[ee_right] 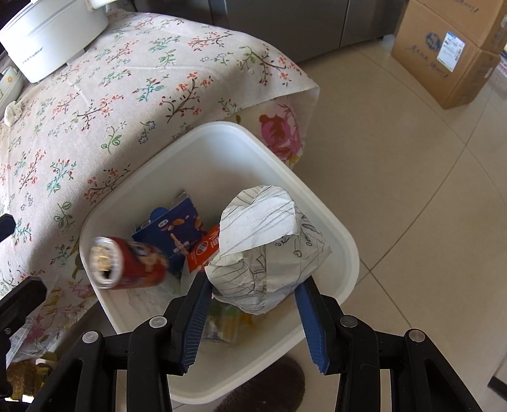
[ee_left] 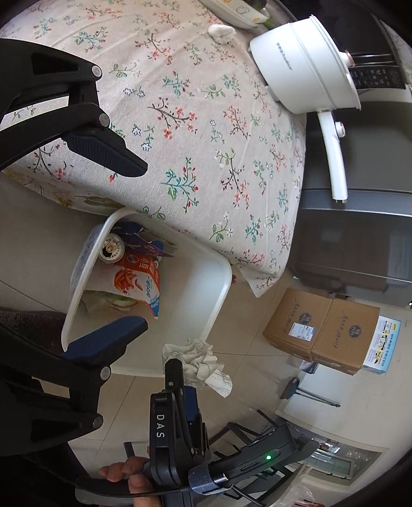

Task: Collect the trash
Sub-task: 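Open the right tool to drop the tissue while the left tool drops the can into the bin, then move both tools back over the table toward the white wrapper and tissue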

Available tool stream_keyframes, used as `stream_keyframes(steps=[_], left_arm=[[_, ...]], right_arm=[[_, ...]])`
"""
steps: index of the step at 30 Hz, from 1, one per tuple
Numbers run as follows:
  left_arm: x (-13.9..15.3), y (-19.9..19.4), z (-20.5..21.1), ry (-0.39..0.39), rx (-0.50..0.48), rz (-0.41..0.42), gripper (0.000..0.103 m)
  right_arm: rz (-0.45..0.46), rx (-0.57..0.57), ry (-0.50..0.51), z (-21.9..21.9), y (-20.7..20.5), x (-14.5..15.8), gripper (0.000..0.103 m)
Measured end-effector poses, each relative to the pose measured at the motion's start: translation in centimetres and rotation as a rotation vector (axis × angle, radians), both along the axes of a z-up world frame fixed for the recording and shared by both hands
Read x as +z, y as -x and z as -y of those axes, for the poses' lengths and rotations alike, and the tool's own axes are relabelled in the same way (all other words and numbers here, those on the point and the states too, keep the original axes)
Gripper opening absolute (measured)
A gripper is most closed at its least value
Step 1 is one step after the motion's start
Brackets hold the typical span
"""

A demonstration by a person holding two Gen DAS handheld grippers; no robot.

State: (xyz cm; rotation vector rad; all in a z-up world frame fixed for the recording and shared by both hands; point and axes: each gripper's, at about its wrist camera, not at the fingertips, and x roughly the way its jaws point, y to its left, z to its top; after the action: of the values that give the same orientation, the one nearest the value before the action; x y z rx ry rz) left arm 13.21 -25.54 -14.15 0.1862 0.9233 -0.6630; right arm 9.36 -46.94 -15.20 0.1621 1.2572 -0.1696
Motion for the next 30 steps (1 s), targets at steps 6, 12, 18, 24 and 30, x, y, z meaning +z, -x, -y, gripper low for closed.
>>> stream_keyframes(steps=[6, 12, 18, 24, 30], left_arm=[[1.0, -0.9, -3.3, 0.003, 0.079, -0.022, 0.096], [2.1, -1.0, -6.3, 0.006, 0.145, -0.011, 0.098], [2.8, -1.1, -9.3, 0.009, 0.195, 0.005, 0.098], [3.2, -1.7, -13.4, -0.008, 0.272, 0.026, 0.099], [3.5, -2.7, -19.5, 0.000, 0.399, 0.036, 0.099]], right_arm=[[-0.025, 0.032, -0.003, -1.8, -0.8, -0.7, 0.049], [0.014, 0.045, -0.073, -3.7, -1.8, 0.2, 0.079], [0.033, 0.070, -0.077, -5.9, -2.6, 1.3, 0.082], [0.068, 0.075, -0.079, -8.1, -3.6, 2.5, 0.082], [0.129, 0.067, -0.080, -10.0, -5.0, 4.0, 0.083]])
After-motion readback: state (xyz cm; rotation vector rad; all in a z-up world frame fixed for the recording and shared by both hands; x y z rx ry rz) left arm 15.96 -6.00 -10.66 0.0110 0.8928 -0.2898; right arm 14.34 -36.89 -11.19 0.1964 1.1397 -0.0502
